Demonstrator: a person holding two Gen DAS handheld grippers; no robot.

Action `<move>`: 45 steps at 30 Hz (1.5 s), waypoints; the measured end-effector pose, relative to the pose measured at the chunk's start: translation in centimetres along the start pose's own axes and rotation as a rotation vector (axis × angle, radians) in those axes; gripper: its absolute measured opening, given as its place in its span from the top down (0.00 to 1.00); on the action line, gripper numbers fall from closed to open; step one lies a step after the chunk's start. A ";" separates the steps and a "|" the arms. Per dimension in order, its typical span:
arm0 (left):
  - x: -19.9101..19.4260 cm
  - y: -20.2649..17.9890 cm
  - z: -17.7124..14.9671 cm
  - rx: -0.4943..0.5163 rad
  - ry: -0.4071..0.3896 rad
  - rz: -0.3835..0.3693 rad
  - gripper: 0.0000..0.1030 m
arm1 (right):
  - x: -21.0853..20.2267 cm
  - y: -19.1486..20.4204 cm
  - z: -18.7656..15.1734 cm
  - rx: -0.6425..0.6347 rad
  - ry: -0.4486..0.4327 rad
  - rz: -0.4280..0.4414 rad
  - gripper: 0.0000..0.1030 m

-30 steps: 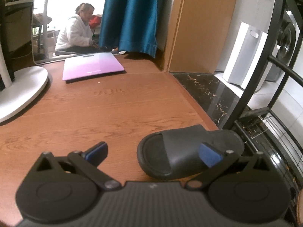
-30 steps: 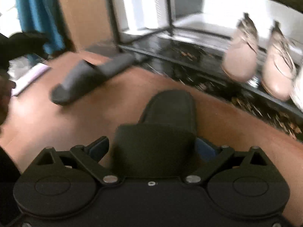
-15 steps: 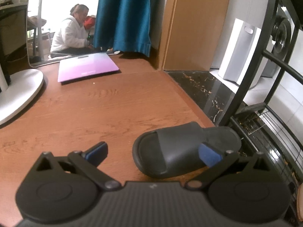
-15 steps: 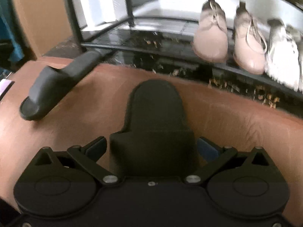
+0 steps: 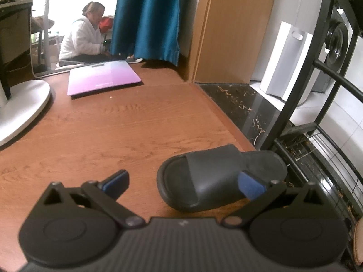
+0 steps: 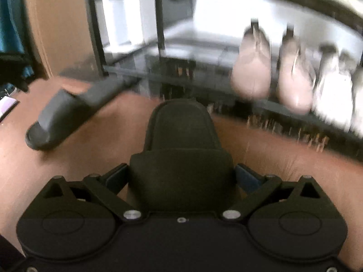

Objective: Organize scattered shoes

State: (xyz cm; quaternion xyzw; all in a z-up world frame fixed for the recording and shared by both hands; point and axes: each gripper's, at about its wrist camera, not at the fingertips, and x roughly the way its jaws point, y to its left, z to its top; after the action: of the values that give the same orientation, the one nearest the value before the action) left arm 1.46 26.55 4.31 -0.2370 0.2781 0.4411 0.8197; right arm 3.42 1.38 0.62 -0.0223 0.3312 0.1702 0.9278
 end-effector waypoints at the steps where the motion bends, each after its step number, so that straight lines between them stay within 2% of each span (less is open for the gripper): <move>1: 0.0 0.0 0.0 0.002 0.001 -0.002 0.01 | -0.8 -0.1 0.5 0.014 -0.038 0.014 0.03; 6: -0.1 0.0 0.0 -0.008 0.004 -0.015 0.01 | -1.6 -0.6 3.5 0.120 -0.186 0.022 0.03; 9: -0.1 0.0 -0.1 -0.011 0.005 -0.022 0.01 | 1.6 -0.1 6.9 0.177 -0.246 -0.017 0.03; 11: -0.1 0.0 -0.1 -0.012 0.005 -0.026 0.01 | 4.1 0.3 8.7 0.208 -0.253 -0.040 0.03; 15: 0.3 -0.3 -0.3 -0.003 0.004 -0.027 0.01 | 12.6 1.6 13.6 0.235 -0.250 -0.160 0.03; 20: 1.7 -0.5 -0.7 -0.023 0.039 -0.005 0.01 | 19.3 1.3 17.1 0.225 -0.291 -0.284 0.03; 23: 2.3 -1.2 -1.0 0.001 0.042 -0.003 0.01 | 21.5 0.5 17.5 0.212 -0.305 -0.331 0.00; 25: 2.4 -1.9 -1.3 0.035 0.034 -0.006 0.01 | 23.9 -1.2 17.4 0.241 -0.228 -0.337 0.00; 26: 2.5 -2.0 -1.3 0.045 0.038 -0.009 0.01 | 25.1 -2.1 17.3 0.261 -0.159 -0.331 0.00; 29: 3.4 -1.8 -1.4 0.021 0.081 0.005 0.01 | 24.0 -2.7 16.4 0.261 -0.212 -0.293 0.00; 31: 3.9 -1.2 -1.4 -0.022 0.115 0.029 0.01 | 21.4 -2.0 15.2 0.211 -0.281 -0.218 0.00; 33: 4.2 -0.6 -1.4 -0.057 0.142 0.048 0.01 | 19.8 -1.3 14.4 0.187 -0.304 -0.162 0.00; 34: 4.1 -0.3 -1.3 -0.068 0.132 0.061 0.01 | 17.9 0.1 13.3 0.137 -0.327 -0.084 0.00; 35: 3.7 0.1 -1.1 -0.083 0.110 0.084 0.01 | 17.2 0.9 12.9 0.114 -0.334 -0.053 0.00; 36: 3.3 0.5 -0.9 -0.097 0.088 0.108 0.01 | 16.3 2.4 12.4 0.053 -0.339 0.019 0.00; 38: 2.4 2.0 -0.4 -0.146 0.046 0.155 0.01 | 15.5 6.7 11.4 -0.176 -0.265 0.307 0.00; 39: 1.9 3.0 -0.1 -0.174 0.026 0.178 0.01 | 15.4 7.6 11.3 -0.234 -0.245 0.369 0.00; 40: 1.3 4.3 0.2 -0.226 0.006 0.200 0.01 | 15.1 10.1 10.5 -0.373 -0.217 0.493 0.00; 41: 0.7 6.0 0.3 -0.304 -0.011 0.222 0.01 | 15.0 11.0 10.3 -0.422 -0.208 0.536 0.00; 42: 0.6 6.7 0.3 -0.341 -0.019 0.247 0.01 | 14.8 12.5 9.8 -0.487 -0.197 0.590 0.00; 43: 0.8 7.0 0.4 -0.350 -0.020 0.273 0.01 | 15.0 14.6 9.4 -0.572 -0.163 0.649 0.00; 45: 1.9 6.7 0.5 -0.321 0.022 0.280 0.01 | 15.5 16.6 8.8 -0.644 -0.133 0.667 0.00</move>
State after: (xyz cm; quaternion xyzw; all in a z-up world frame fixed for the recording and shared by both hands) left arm -3.27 31.26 2.44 -0.3283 0.2437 0.5866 0.6991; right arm 14.46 23.05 -0.99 -0.1905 0.1905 0.5543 0.7875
